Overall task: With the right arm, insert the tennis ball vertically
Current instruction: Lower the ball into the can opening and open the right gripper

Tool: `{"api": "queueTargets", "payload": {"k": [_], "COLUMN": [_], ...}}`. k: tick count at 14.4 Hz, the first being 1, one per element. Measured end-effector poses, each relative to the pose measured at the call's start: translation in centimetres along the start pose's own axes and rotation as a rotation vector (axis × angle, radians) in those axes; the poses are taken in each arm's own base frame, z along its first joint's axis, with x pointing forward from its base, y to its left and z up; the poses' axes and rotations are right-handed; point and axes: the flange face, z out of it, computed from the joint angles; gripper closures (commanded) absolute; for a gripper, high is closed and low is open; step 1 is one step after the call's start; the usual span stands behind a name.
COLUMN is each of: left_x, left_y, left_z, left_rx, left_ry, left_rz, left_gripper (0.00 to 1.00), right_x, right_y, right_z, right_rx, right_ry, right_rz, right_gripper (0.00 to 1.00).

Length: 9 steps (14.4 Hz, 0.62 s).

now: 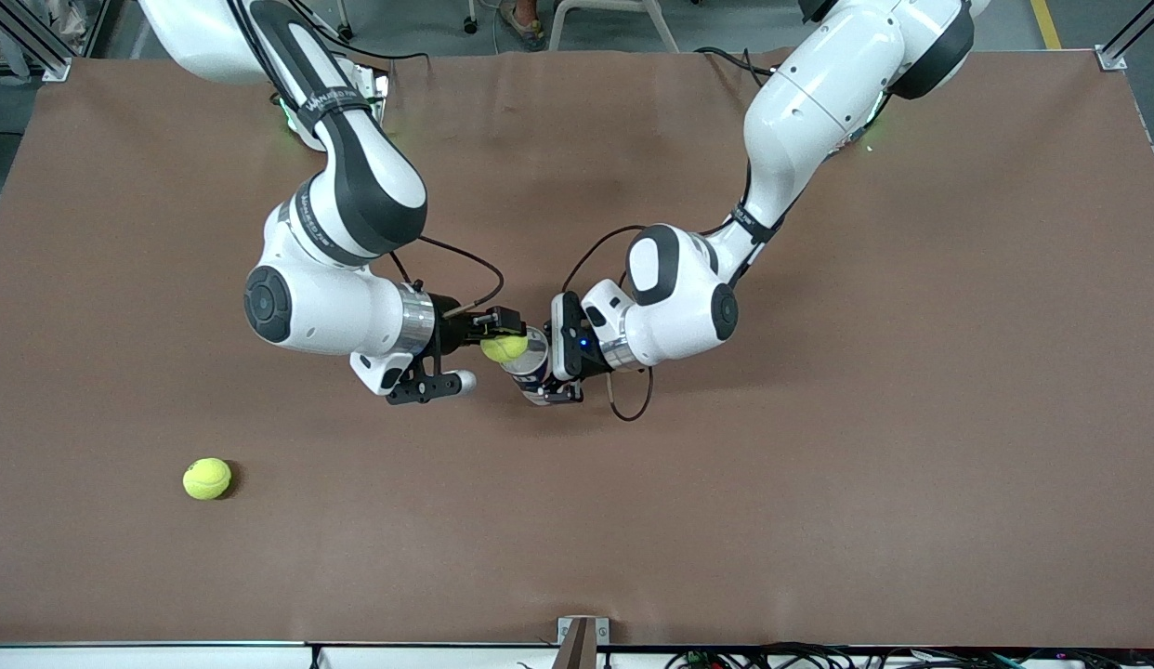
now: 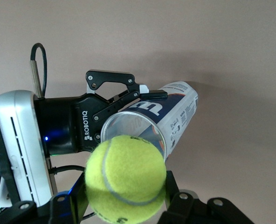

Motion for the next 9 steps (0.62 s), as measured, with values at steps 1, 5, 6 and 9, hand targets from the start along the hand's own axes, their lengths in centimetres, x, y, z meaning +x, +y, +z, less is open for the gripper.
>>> {"api": "queueTargets", "payload": {"k": [1, 5, 6, 9], "left_x": [0.00, -0.02, -0.05, -0.10], "left_y": [0.00, 0.00, -0.02, -0.07], "left_z": [0.00, 0.00, -0.02, -0.05], "left_rx": [0.000, 0.000, 0.000, 0.001], "left_ry": [0.000, 0.000, 0.000, 0.000], "left_rz": [0.000, -0.001, -0.001, 0.000], "left_gripper": [0.31, 0.30, 0.30, 0.30], "right_x": [-0.03, 0.11, 0.11, 0.14], "right_y": [-0.15, -0.26, -0.30, -0.35], "right_z": [0.41, 1.13, 1.12, 1.03], "right_rx": [-0.002, -0.005, -0.005, -0.005], "right_ry": [-0.002, 0.004, 0.005, 0.008], "right_rz": [-0.002, -0.004, -0.005, -0.006], "right_gripper": [0.55, 0.00, 0.00, 0.00]}}
